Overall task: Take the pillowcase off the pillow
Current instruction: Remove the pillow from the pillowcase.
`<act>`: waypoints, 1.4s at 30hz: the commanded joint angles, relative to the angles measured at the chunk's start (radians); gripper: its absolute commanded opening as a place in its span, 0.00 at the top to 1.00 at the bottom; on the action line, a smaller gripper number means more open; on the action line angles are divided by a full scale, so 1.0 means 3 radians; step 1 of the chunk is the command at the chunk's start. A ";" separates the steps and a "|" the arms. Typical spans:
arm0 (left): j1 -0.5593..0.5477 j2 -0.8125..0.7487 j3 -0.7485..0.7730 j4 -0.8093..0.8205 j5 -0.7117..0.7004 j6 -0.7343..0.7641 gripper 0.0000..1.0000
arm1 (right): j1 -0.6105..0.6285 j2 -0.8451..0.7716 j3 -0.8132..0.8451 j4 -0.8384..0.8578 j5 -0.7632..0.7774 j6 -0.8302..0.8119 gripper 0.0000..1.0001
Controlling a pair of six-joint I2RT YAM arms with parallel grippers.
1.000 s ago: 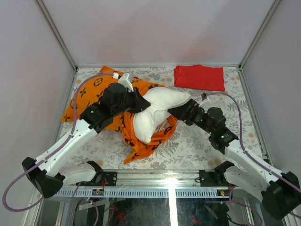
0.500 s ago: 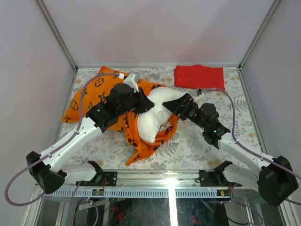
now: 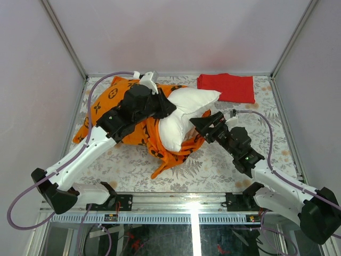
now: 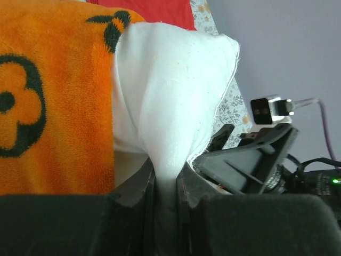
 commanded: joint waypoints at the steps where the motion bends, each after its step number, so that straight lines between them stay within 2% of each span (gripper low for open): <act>1: -0.0033 -0.0053 0.0270 0.0524 0.0038 -0.0006 1.00 | 0.0040 0.0161 -0.0047 0.0277 0.0166 0.0215 0.01; 8: -0.0033 -0.0061 0.0092 0.0564 0.0061 -0.0049 1.00 | 0.0049 0.0348 -0.0087 0.0979 0.0210 0.0148 0.01; 15: -0.0034 0.0124 -0.0295 0.0800 0.0073 -0.0248 1.00 | 0.0163 0.0146 -0.0018 0.1232 0.0319 -0.0348 0.01; 20: -0.0040 0.0308 -0.0461 0.1019 0.0351 -0.0405 1.00 | 0.0178 0.0276 -0.0011 0.1416 0.0352 -0.0351 0.01; 24: -0.0164 0.0408 -0.0606 0.1061 0.0291 -0.0435 1.00 | 0.0175 0.0364 -0.0013 0.1601 0.0381 -0.0286 0.01; 33: -0.0494 0.0743 -0.1198 0.1279 -0.0013 -0.0595 1.00 | 0.0174 -0.0050 0.0089 0.1368 0.0598 -0.0492 0.01; 37: -0.0660 0.0888 -0.1285 0.1353 -0.0118 -0.0633 1.00 | 0.0177 -0.0158 0.0084 0.1216 0.0714 -0.0534 0.01; 42: -0.0908 0.1061 -0.1181 0.1373 -0.0236 -0.0616 1.00 | 0.0177 0.0008 0.0125 0.1187 0.0645 -0.0464 0.01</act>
